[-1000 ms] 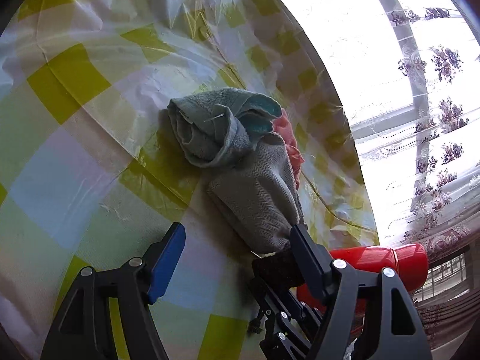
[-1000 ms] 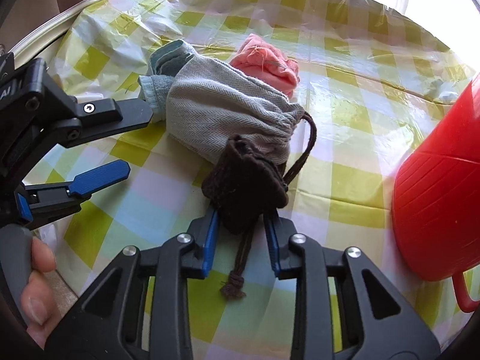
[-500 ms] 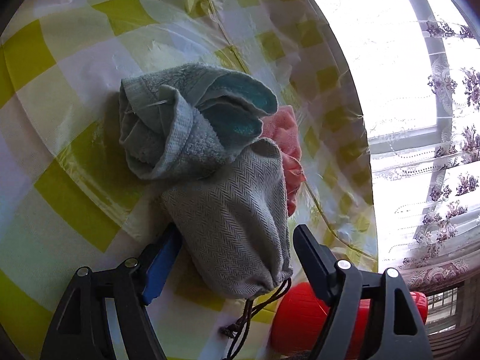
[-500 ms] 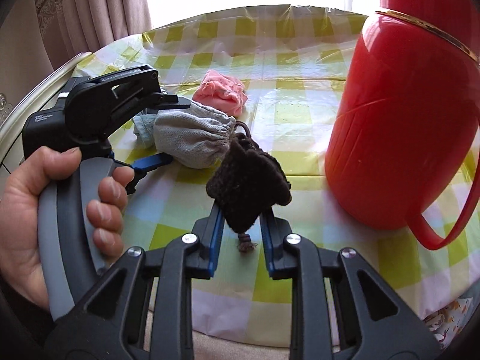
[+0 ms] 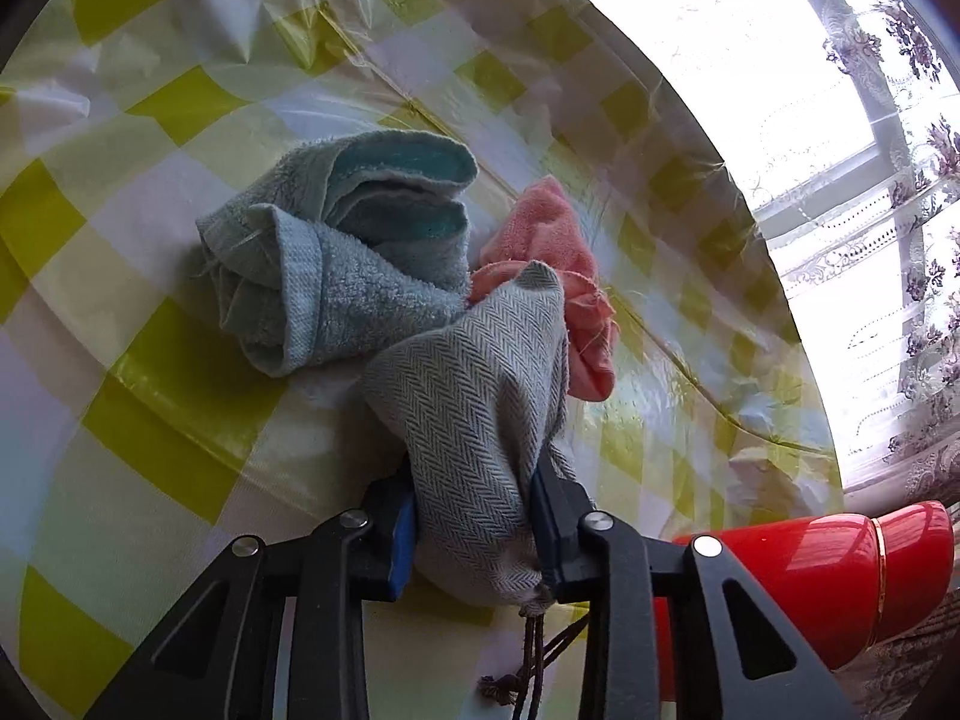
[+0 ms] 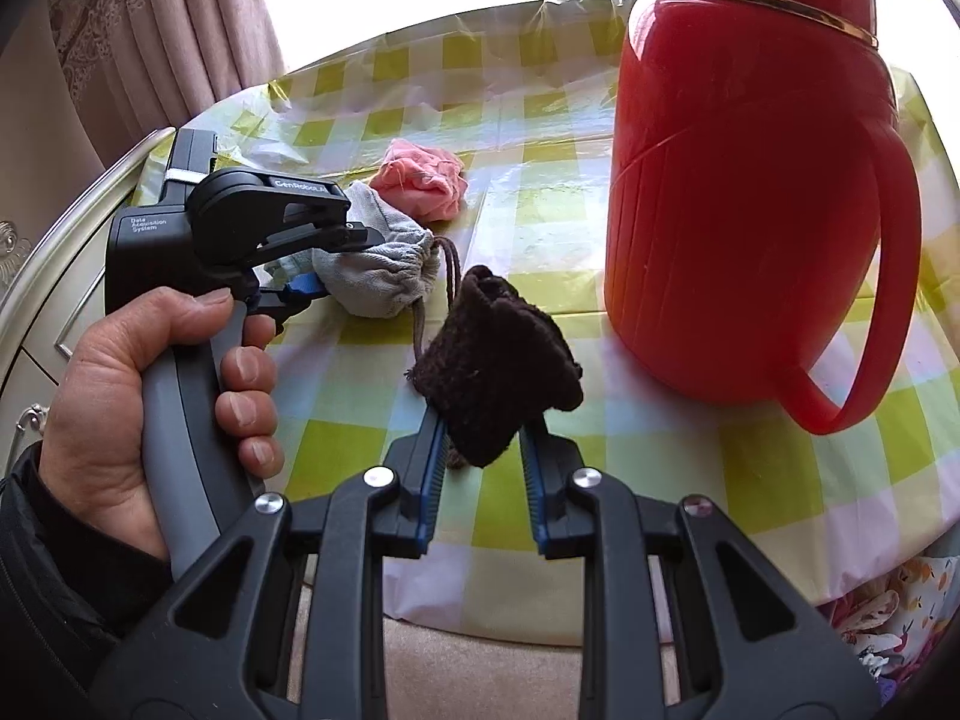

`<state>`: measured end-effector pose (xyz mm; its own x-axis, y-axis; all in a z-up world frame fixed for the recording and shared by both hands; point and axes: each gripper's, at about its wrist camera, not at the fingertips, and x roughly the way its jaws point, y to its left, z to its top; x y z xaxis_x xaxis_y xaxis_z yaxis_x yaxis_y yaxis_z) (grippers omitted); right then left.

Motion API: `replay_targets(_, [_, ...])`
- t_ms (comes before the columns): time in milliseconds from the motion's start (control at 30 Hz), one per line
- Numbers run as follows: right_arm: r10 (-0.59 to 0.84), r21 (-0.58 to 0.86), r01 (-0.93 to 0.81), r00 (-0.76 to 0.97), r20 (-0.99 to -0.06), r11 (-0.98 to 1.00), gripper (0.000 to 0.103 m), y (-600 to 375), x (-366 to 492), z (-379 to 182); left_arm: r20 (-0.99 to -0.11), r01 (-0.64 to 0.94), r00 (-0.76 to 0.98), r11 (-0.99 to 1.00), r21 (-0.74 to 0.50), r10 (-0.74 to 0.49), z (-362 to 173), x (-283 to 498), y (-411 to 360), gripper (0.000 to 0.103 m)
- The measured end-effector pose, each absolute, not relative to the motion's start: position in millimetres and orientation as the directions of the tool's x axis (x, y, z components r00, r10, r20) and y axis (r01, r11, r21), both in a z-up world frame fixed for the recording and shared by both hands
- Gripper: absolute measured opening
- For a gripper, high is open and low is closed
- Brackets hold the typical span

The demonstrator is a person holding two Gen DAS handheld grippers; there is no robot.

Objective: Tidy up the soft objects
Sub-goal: 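Carry the grey bag and brown pouch over the white box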

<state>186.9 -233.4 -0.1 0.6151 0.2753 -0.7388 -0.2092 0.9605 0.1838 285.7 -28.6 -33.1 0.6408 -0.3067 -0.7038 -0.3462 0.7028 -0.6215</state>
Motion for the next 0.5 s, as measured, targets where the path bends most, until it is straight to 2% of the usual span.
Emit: replay_targets(500, [0.27,0.216,-0.163,0.638,-0.722,0.963,0.027,-263,154,10,-0.582,-0.201,0.714,0.683,-0.703,-0.389,-8,193,-36,0.032])
